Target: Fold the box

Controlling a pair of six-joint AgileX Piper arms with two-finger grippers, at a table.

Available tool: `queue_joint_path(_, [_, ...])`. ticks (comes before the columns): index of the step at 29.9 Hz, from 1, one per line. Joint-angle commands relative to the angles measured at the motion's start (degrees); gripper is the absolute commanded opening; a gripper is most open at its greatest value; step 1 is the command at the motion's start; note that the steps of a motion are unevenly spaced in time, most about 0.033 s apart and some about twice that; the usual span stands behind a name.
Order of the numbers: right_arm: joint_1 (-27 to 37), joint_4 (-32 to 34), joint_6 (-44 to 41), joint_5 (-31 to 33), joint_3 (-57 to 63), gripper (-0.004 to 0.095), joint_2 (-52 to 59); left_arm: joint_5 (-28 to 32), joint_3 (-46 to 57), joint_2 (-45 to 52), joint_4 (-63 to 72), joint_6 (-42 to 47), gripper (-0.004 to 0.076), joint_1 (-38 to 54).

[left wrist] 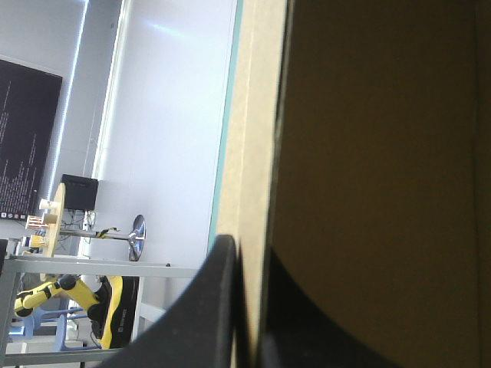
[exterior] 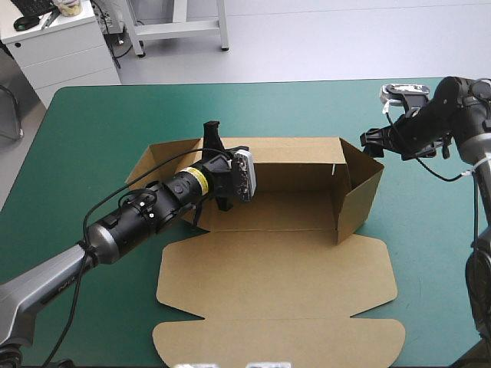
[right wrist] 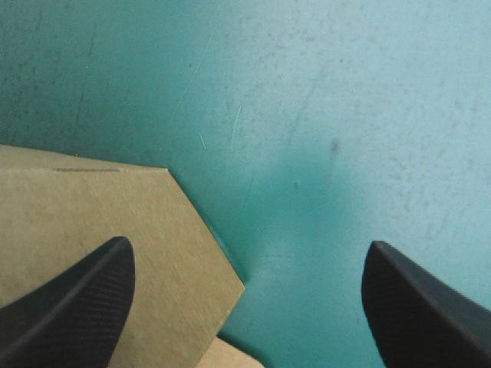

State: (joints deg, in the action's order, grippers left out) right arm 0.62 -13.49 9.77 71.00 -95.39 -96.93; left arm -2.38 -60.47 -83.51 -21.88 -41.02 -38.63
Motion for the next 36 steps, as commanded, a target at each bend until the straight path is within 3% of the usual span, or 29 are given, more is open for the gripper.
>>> queue_joint_path(1, [0.3,-0.9,1.6,0.8,2.2,0.0737,6.1,-3.1,-0.5,1.2,1.2,2.0,-0.001,0.4])
queue_joint_path(4, [0.3,-4.1,4.6,-2.0,6.7,0.0737,9.4,-3.1,-0.5,1.2,1.2,2.0,-0.001,0.4])
queue_joint_path(8, [0.3,-10.2,7.7,-13.1,16.9,0.0737,15.2,-3.8,-0.5,1.2,1.2,2.0,-0.001,0.4])
queue_joint_path(17, [0.3,-24.3,26.3,-26.9,34.7,0.0737,24.9,-4.9,-0.5,1.2,1.2,2.0,-0.001,0.4])
queue_joint_path(29, [0.3,-27.1,31.6,-21.0,36.4,0.0737,25.8,-7.9,-0.5,0.9,1.3,3.1,-0.001,0.4])
queue_joint_path(36, [-2.9,-27.5,33.3,-22.3,36.4,0.0737,25.7,-8.1,-0.5,0.9,1.3,3.3,-0.001,0.3])
